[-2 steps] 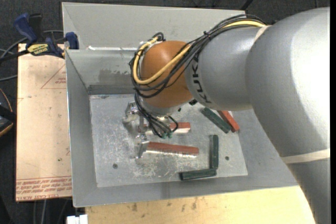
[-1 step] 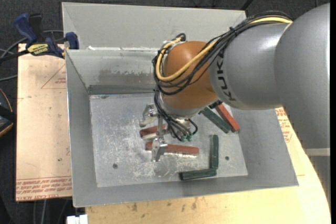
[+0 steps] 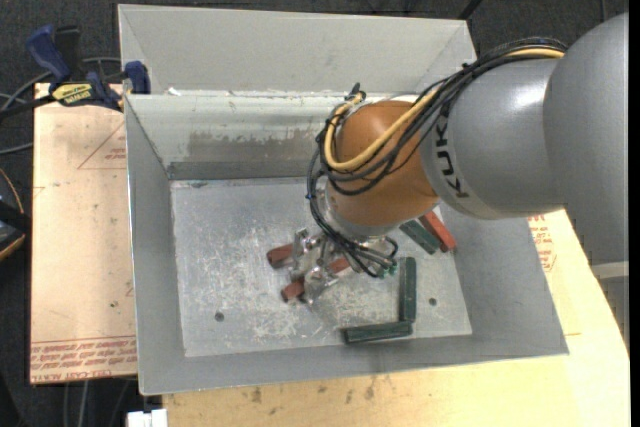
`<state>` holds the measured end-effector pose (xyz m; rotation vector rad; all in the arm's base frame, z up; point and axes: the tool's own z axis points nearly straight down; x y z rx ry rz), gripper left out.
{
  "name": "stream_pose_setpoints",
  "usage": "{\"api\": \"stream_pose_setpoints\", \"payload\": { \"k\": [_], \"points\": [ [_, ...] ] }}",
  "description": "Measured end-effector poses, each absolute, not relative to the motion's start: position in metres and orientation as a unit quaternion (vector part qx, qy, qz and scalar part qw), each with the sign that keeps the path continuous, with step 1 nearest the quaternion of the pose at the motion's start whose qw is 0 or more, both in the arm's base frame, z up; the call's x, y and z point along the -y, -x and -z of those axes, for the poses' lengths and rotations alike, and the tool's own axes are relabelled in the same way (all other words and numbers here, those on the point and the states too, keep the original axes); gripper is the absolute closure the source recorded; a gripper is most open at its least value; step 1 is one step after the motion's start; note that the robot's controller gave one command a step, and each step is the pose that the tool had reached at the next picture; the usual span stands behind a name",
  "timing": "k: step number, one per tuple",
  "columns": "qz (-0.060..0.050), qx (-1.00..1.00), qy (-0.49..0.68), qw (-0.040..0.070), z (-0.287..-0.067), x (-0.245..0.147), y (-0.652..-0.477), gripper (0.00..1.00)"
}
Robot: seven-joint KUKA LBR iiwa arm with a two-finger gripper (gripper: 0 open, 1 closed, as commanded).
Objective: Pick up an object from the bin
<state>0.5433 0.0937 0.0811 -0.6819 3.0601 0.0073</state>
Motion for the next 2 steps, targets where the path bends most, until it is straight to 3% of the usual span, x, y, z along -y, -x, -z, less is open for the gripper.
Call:
{"api": "stream_pose_setpoints", "payload": {
  "k": [1, 2],
  "points": [
    [-0.001, -0.976, 0.217, 0.000, -0.0797, -0.0911, -0.5418, 0.00],
    [-0.002, -0.976, 0.217, 0.006, -0.0818, -0.0928, -0.5449, 1.00]
  ]
}}
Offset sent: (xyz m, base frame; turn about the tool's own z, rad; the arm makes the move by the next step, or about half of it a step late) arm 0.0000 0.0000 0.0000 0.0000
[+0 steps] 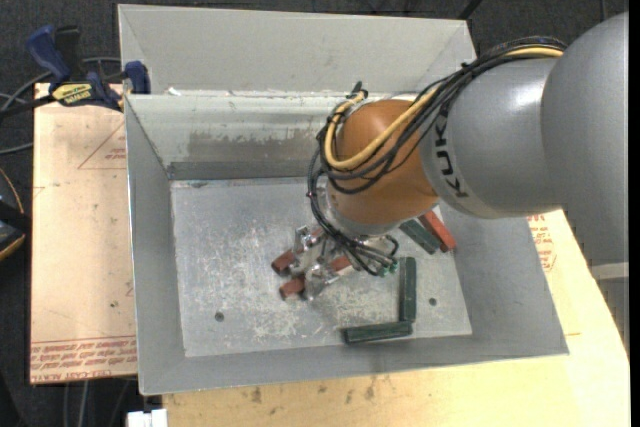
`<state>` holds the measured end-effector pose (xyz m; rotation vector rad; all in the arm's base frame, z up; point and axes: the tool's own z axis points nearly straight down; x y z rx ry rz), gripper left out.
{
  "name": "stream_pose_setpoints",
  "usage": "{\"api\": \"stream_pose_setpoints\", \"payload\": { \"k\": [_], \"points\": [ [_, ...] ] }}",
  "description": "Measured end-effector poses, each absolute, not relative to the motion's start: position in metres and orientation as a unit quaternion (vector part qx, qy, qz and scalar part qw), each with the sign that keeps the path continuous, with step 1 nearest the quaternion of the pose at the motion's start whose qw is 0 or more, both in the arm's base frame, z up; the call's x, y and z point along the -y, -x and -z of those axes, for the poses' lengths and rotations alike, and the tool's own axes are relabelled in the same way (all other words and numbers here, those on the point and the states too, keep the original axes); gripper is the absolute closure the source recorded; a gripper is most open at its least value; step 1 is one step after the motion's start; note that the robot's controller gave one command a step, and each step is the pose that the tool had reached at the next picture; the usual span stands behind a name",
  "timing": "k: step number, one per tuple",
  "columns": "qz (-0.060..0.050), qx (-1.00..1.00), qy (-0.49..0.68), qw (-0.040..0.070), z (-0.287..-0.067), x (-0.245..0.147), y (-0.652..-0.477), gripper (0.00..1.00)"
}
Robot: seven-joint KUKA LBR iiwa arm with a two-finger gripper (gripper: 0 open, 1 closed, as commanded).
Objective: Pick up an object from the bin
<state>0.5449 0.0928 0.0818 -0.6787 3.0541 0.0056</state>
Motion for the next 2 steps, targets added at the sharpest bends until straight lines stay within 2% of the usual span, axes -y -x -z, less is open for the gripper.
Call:
{"api": "stream_pose_setpoints", "payload": {
  "k": [1, 2],
  "points": [
    [-0.002, -0.976, 0.217, 0.007, -0.082, -0.093, -0.545, 1.00],
    [0.000, -0.970, 0.242, 0.004, -0.236, -0.086, -0.550, 1.00]
  ]
}}
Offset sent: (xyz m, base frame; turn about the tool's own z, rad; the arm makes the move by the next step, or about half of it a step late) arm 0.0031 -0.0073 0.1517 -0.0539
